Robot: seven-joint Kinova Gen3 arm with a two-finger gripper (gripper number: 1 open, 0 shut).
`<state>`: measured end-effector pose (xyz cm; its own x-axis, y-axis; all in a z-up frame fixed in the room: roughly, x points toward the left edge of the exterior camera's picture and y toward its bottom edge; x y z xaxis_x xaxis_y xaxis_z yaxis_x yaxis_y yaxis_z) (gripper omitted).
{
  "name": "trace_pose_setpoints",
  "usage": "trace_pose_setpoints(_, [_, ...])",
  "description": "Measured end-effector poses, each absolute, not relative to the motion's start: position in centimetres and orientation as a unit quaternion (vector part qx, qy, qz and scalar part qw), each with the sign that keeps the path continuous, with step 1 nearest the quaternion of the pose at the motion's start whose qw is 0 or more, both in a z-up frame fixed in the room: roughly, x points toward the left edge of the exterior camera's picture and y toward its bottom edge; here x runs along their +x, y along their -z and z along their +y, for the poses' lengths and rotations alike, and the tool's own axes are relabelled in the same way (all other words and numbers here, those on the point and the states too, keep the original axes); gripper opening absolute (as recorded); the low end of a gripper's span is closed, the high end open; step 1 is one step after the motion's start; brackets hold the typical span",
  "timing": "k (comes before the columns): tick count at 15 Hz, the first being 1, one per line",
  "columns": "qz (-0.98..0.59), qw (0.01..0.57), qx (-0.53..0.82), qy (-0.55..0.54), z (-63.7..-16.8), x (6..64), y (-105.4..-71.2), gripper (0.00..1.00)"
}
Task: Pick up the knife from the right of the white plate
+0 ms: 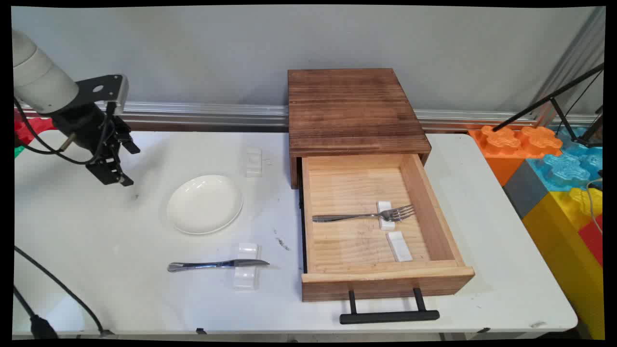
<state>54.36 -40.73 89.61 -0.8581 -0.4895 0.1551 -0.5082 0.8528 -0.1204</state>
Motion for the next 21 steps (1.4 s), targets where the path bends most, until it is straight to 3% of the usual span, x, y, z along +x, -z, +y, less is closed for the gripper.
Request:
trace_pose_setpoints(12, [-0.951,0.163,0.264,-0.008,-35.8,49.7,-89.1,1.00])
trace_pose_setpoints(21, [-0.951,0.186,0.247,0.013,-33.4,44.4,-85.4,1.00])
